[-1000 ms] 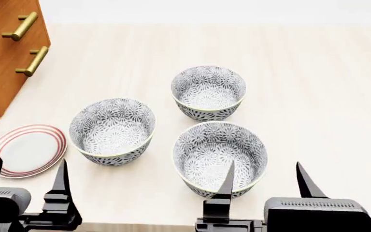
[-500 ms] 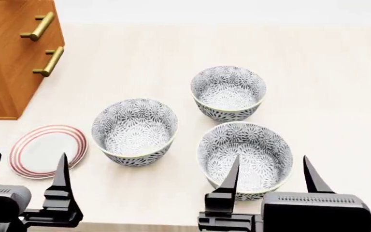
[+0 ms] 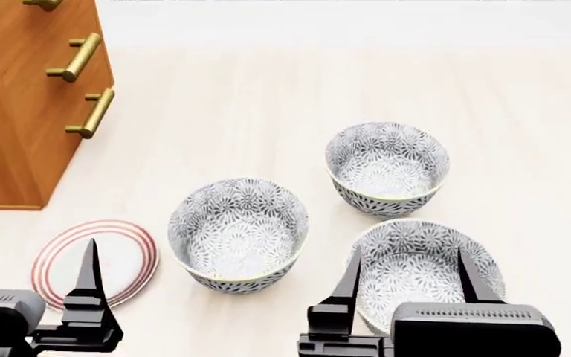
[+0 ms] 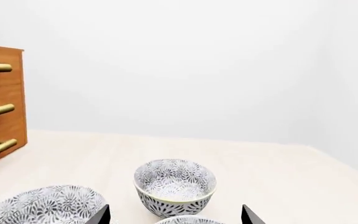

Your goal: Stack the bowl at the front on the bowl in the middle.

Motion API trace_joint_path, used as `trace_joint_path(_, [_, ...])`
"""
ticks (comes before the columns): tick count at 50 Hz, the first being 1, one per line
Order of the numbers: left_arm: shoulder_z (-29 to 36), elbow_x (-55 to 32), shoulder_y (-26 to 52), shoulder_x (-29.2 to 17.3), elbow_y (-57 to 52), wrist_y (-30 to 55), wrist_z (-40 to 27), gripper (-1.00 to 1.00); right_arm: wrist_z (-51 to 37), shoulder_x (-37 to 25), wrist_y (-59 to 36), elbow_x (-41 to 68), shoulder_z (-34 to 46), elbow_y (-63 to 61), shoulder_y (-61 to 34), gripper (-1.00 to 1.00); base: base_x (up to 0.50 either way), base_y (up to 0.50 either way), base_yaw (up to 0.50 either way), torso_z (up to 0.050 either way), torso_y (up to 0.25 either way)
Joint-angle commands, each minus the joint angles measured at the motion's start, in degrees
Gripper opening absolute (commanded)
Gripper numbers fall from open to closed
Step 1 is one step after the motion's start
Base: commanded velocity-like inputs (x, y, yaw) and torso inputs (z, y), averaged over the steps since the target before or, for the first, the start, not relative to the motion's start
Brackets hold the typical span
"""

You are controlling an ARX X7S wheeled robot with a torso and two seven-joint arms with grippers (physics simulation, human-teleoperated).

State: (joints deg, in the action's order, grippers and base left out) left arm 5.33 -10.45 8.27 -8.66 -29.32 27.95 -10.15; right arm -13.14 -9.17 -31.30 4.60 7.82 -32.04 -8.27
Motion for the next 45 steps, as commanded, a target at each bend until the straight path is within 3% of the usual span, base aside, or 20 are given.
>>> trace_joint_path(1, [0.6,0.1,0.0,-0.5,0.3,-0.5,-0.8,1.00,-0.1,-0.6,0.2,0.2,0.9,0.2,0.1,1.00,0.50,0.00,0.00,0.000,0.000])
trace_joint_path(31, [1.7,-0.4,0.0,-1.6,1.4,-1.4,-1.9,1.00,-1.8,-1.2,1.1,0.5,1.7,1.3,0.0,1.00,0.50,0.00,0.00,0.000,0.001])
trace_joint_path(40, [1.9,-0.8,0.0,-1.8,1.1,-1.2,-2.3,1.00,-3.8,-0.9,0.0,-0.1,1.5,1.5,-0.6,1.00,0.00,0.00,0.00,0.000,0.000])
trace_joint_path(45, [1.9,-0.9,-0.2,-1.8,0.7,-1.0,-2.8,1.00,-3.7,-0.5,-8.8,3.6,-2.1,-2.4,-4.5,1.00,0.00,0.00,0.00,0.000,0.000])
